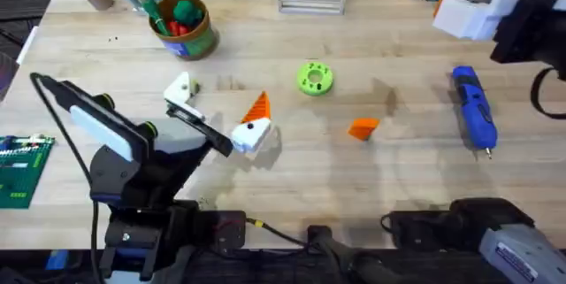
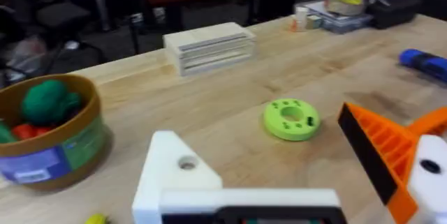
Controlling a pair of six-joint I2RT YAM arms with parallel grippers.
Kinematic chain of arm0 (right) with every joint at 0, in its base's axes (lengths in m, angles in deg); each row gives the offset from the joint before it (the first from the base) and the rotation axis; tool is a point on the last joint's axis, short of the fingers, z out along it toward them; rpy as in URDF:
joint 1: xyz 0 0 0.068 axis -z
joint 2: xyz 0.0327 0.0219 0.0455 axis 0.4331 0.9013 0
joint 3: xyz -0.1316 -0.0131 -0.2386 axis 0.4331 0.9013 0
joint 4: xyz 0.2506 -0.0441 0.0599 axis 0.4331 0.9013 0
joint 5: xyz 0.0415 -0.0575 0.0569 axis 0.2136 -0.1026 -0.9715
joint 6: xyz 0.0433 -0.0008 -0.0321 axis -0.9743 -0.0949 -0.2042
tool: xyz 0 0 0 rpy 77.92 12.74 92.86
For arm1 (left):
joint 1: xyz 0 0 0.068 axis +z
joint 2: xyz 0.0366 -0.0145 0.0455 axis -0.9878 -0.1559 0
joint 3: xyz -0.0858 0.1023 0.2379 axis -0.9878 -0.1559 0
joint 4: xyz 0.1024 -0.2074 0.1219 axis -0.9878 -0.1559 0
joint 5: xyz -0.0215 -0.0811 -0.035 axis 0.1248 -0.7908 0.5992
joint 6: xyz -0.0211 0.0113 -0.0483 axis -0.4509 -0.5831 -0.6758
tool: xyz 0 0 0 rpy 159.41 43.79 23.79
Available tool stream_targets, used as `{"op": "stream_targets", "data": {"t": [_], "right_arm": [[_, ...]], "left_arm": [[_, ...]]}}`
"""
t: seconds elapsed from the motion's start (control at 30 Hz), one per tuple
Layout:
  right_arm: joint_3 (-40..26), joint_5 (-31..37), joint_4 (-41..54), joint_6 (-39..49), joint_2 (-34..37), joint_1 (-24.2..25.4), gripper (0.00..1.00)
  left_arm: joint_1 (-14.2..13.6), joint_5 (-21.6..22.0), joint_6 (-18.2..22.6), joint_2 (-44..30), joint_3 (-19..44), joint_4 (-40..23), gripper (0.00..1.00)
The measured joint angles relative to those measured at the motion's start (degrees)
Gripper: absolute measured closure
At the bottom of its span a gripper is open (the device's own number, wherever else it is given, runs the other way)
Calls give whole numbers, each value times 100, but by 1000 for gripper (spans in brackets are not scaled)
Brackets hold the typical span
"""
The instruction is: Pick up the gripper from the table and insert it into the empty holder that is missing its gripper. Then pick up a screw, insert it into the mounting hole, and use the screwdriver to tighten it. Finally, clean up the table by picking up the vegetable and placing it into the bucket.
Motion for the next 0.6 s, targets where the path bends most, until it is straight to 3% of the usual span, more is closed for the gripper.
{"op": "stream_targets", "data": {"t": [0.37, 0.6], "right_arm": [[0, 0, 0, 0, -2, 0, 9], [0, 0, 0, 0, 0, 0, 9]], "left_arm": [[0, -1512, 0, 2, 0, -42, 8], [0, -1812, 0, 1, 0, -66, 8]]}}
